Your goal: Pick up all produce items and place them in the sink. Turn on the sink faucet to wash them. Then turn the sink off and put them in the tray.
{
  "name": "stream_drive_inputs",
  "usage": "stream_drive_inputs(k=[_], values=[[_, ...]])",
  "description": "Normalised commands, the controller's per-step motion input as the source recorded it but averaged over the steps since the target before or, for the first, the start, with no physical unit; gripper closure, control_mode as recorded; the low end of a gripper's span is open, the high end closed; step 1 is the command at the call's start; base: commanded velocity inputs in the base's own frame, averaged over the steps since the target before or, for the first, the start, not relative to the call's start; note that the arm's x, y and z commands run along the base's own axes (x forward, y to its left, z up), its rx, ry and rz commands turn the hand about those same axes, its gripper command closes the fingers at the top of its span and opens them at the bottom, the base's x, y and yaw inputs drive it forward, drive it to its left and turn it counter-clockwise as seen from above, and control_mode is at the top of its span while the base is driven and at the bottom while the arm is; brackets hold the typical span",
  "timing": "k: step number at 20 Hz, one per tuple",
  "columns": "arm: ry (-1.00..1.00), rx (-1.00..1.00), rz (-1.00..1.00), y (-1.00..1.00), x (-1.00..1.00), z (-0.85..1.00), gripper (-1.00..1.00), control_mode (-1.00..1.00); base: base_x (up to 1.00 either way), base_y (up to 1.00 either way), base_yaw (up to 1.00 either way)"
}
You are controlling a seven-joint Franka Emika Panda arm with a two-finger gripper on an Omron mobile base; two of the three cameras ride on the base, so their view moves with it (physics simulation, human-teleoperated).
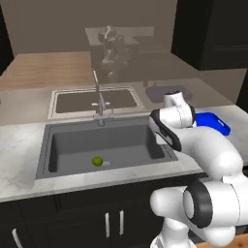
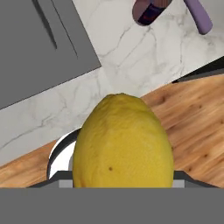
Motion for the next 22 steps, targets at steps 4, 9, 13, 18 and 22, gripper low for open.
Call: stream_drive_inputs(k=[4,9,13,18,22], values=[[0.00,0.00,0.00,0.00,0.00,0.00,1.00,1.00,-0.02,-0.63,0.03],[0.00,0.00,0.00,0.00,0.00,0.00,1.00,1.00,0.24,-0.43,0.10],[0.00,0.00,0.00,0.00,0.00,0.00,1.00,1.00,0.42,-0.33,0.16],[0.00,0.00,0.00,0.00,0.00,0.00,1.00,1.00,0.67,-0.07,0.11],[0.00,0.00,0.00,0.00,0.00,0.00,1.00,1.00,0.52,0.04,0.01]])
